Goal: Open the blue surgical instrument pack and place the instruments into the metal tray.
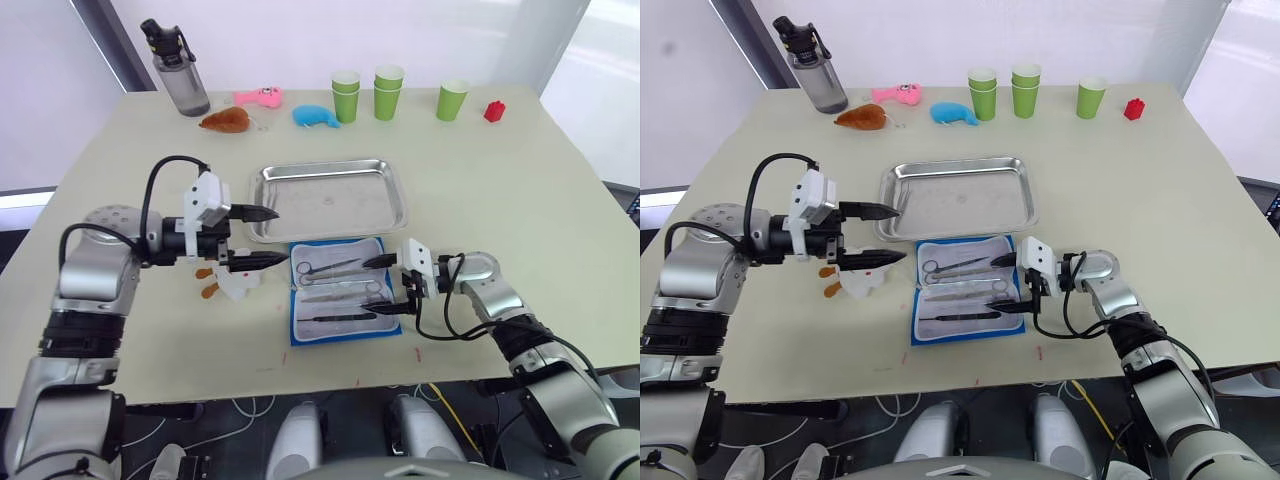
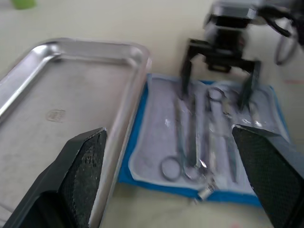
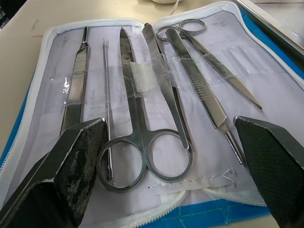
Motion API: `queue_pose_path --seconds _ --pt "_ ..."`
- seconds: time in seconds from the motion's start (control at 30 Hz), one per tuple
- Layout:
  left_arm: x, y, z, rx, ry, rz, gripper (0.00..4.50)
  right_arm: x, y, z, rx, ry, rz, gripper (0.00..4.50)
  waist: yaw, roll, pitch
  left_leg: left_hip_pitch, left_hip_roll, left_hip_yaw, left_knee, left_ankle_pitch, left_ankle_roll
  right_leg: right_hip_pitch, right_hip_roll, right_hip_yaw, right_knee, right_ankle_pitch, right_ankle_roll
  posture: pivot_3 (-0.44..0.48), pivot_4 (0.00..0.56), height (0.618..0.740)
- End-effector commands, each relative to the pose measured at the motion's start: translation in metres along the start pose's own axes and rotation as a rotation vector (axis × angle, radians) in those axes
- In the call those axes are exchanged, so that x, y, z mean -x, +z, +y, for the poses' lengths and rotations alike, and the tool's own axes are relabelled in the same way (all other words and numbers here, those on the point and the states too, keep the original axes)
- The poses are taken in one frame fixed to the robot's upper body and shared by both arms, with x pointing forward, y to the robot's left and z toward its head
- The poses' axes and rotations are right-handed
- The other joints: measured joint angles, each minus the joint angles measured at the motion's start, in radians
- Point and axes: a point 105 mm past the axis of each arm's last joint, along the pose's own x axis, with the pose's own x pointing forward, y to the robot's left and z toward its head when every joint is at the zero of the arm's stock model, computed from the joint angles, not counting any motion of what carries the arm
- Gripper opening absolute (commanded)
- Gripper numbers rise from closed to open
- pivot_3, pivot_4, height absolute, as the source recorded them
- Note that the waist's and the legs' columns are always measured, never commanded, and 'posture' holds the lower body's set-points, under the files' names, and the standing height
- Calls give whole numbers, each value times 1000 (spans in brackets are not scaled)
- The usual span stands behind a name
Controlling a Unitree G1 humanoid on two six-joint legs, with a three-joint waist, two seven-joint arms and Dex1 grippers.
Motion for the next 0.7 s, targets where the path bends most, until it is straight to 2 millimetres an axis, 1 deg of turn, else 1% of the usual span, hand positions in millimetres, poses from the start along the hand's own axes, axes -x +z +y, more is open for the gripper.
queue_pose_path --seconds 0.03,0.2,0.37,0.6,0.7 --pt "11 13 -5 -58 -77 -10 4420 4 -46 17 -130 14 145 4500 0 -1 0 0 0 0 0 0 0 0 0 0 0 0 0 0 150 734" --pt "26 13 -3 -119 -94 74 4420 4 -46 18 -132 14 143 4500 1 -2 1 0 1 0 0 0 0 0 0 0 0 0 0 0 150 734" --pt "33 17 -1 -150 -106 94 4420 5 -46 18 -131 12 144 4500 1 -2 1 0 1 0 0 0 0 0 0 0 0 -1 1 0 150 734" --pt "34 17 -2 -168 -133 105 4420 5 -46 18 -134 10 142 4500 1 -2 1 0 1 0 0 0 0 0 0 1 0 -2 2 0 150 734" --pt "29 12 -3 -184 -147 101 4420 4 -46 18 -135 9 140 4500 2 -2 2 0 1 0 0 0 0 0 1 0 0 -2 2 0 150 734"
